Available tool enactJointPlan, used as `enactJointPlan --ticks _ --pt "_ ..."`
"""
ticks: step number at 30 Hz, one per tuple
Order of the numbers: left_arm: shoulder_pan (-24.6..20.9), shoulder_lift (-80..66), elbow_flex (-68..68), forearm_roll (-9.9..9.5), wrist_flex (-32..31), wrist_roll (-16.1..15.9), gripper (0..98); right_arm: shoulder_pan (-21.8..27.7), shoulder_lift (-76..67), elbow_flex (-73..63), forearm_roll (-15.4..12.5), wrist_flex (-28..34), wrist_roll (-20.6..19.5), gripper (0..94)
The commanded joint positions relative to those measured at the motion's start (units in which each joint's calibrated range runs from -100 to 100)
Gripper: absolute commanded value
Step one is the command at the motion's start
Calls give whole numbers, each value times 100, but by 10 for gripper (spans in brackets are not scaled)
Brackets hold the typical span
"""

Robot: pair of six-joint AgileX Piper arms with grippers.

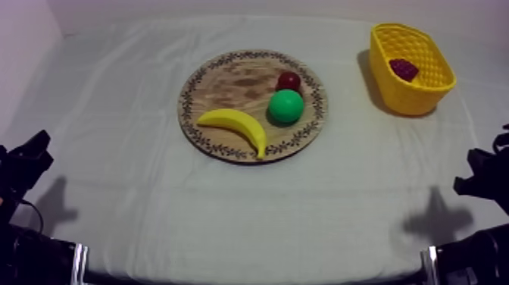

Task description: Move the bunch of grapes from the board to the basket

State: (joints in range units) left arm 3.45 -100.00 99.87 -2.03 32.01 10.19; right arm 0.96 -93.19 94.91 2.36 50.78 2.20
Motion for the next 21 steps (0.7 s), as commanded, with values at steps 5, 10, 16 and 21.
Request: enactJointPlan --ticks 5,10,16,21 --pt "-1 0 2 1 0 -1 1 116 -229 18 -74 8 -55 5" --pt "-1 0 2 1 0 -1 1 148 -245 122 -18 -178 -205 6" --pt "-1 0 2 1 0 0 1 151 -248 211 -115 -371 -161 6" --pt "-1 0 2 1 0 1 1 194 -248 425 -279 -1092 122 4"
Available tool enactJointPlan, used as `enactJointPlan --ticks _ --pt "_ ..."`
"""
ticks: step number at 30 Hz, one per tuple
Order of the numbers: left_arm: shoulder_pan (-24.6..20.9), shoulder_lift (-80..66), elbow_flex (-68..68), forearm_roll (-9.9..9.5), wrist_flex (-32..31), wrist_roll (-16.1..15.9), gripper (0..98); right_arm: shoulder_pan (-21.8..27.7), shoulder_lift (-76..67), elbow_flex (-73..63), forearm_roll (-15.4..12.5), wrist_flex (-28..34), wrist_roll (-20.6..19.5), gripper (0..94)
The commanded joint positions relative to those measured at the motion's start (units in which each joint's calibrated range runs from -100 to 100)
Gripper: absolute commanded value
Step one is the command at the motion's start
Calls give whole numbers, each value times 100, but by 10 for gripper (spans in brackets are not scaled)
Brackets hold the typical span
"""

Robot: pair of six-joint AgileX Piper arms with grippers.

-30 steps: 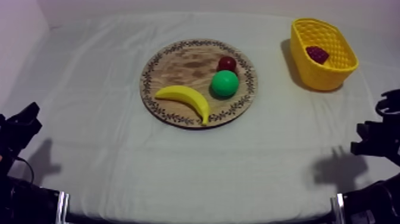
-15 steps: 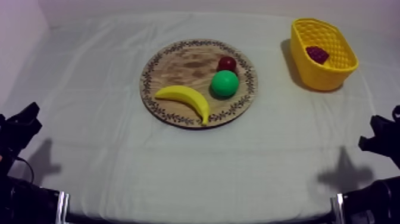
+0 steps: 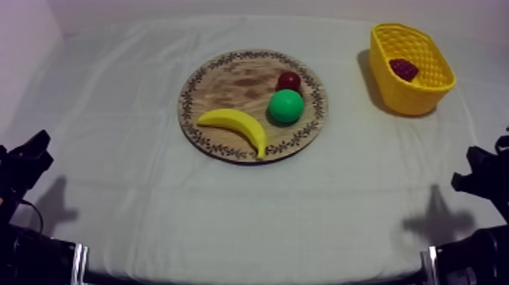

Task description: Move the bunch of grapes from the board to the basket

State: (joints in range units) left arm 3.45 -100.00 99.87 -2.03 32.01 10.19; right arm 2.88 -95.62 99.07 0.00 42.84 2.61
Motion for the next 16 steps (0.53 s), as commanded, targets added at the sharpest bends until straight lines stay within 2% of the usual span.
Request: enactJointPlan --ticks 1,16 --pt "-1 0 2 1 0 0 1 4 -5 28 -53 -350 99 4" --pt "-1 0 2 1 0 -1 1 -230 -5 71 -76 -469 41 4"
